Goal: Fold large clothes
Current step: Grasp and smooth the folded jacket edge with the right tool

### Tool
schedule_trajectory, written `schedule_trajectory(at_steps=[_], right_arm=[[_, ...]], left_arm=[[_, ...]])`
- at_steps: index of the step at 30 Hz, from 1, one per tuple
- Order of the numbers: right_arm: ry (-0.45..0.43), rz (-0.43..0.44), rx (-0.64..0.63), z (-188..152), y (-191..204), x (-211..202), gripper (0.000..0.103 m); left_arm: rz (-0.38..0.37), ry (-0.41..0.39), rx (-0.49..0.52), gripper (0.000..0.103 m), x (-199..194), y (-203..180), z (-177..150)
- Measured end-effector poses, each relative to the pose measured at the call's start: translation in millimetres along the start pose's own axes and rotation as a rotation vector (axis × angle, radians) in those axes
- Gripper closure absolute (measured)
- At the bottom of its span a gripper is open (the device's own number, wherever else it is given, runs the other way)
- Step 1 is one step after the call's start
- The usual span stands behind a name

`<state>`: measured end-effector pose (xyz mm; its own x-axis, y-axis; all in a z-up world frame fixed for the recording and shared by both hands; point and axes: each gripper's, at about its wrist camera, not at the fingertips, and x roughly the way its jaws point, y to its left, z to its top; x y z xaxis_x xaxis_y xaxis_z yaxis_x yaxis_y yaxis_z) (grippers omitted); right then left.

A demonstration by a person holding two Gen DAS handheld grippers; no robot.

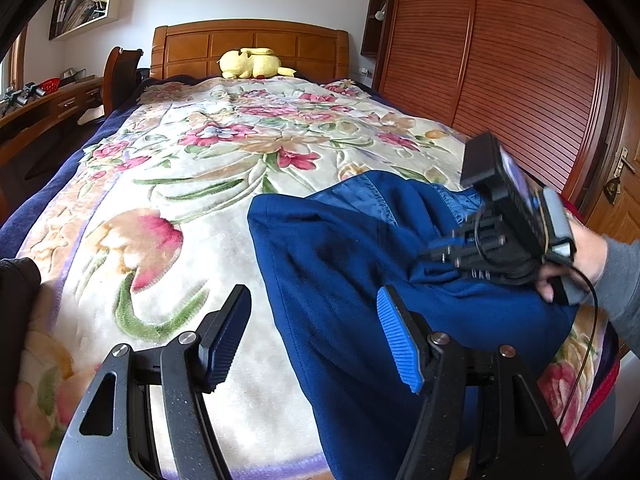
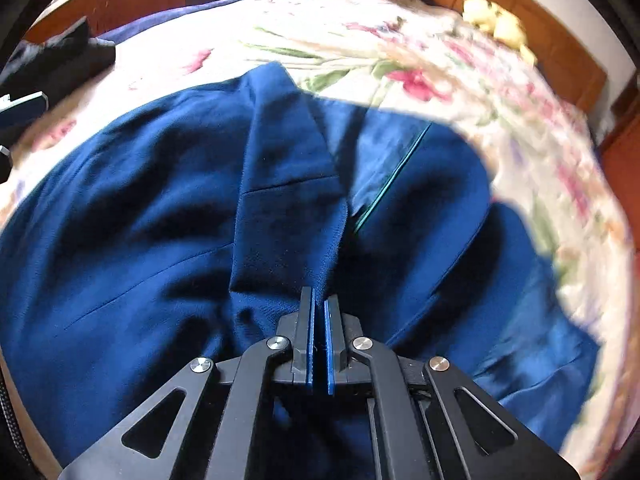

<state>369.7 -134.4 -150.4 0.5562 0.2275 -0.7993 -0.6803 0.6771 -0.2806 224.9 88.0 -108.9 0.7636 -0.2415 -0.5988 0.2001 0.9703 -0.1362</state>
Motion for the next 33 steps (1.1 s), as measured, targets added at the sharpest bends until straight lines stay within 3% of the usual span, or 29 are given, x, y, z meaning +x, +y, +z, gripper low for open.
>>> schedule_trajectory(at_steps=[7,15,19,24,29,33], right_arm=[[-0.095,-0.137,0.033,49,-38,-17,0.100],[-0.079,-0.163,-0.039,76,-25,17,0.100],[-0.085,-0.172,0.000,77,-31,16,0.099],[-0.167,-0.192,0.124,71,-53,-19,0.054],[-0.209,-0.229,0.188,37,-78,-62,0.051],[-0.146,-0.271,0.238,-7,-108,-75,0.051]], left_arm=[[-0.018,-0.002,0.009,0.037,-2,-7,0],[-0.041,0.000,0.025,0.037,-4,-15,1],[-0.050,-0.001,0.037,0.037,-6,-20,0],[-0.055,0.002,0.046,0.037,-6,-25,-1],[-0.066,0.004,0.051,0.037,-6,-29,-1],[-0.078,0.009,0.065,0.037,-6,-35,-3]])
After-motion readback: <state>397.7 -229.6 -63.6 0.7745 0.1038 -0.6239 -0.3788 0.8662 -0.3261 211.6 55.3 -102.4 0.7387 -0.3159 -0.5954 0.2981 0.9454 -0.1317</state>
